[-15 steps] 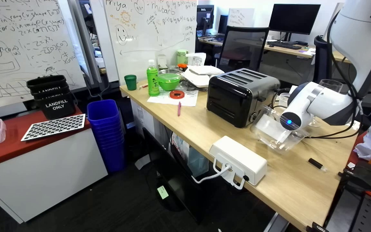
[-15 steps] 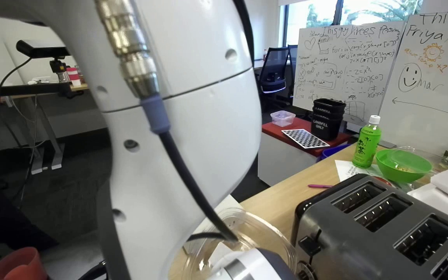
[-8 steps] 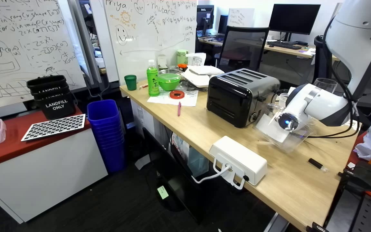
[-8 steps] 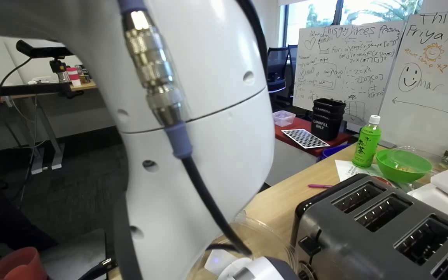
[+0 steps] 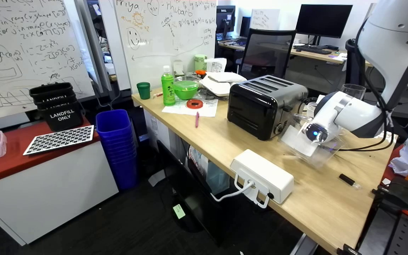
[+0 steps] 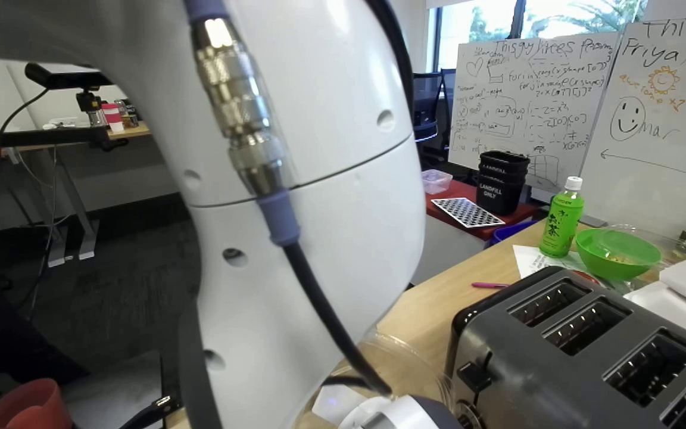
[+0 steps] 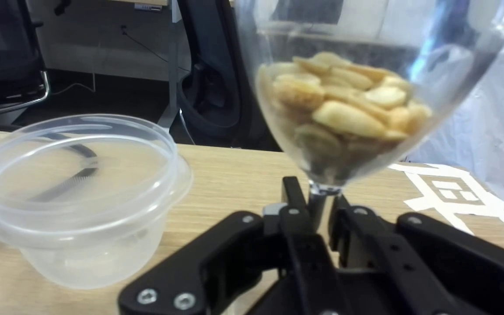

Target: Pour the contents in the wine glass into the clear bowl

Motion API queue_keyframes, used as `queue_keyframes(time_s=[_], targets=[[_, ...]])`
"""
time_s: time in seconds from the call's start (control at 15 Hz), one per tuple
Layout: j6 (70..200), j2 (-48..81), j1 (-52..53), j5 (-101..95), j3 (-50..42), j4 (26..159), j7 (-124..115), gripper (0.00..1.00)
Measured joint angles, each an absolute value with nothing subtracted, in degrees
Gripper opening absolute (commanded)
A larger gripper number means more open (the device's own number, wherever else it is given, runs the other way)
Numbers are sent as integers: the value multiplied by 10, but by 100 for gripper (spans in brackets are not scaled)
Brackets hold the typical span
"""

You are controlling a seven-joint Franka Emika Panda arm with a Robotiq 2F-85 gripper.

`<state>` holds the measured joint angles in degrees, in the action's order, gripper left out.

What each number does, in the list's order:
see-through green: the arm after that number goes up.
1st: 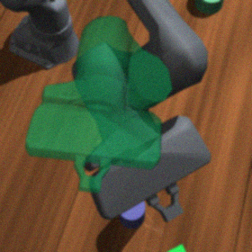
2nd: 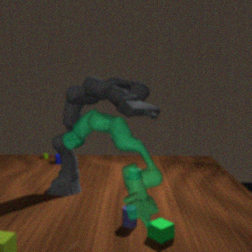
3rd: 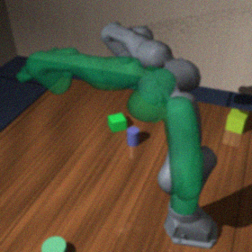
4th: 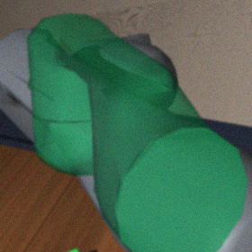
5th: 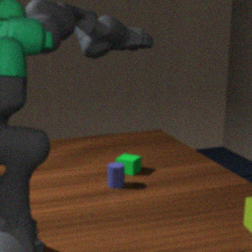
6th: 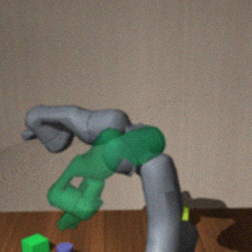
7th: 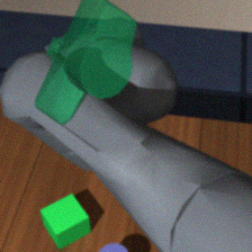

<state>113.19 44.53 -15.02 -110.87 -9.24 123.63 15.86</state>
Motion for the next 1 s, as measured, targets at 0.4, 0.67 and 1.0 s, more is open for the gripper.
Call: queue_keyframes(time_s=[0.4,0.67,1.0], targets=[[1132,446,-150,-1109,-93,1236,156,4],[1132,447,-154,-1109,-95,1236,135,4],[1130,447,-154,-1113,-102,1239,105,4]])
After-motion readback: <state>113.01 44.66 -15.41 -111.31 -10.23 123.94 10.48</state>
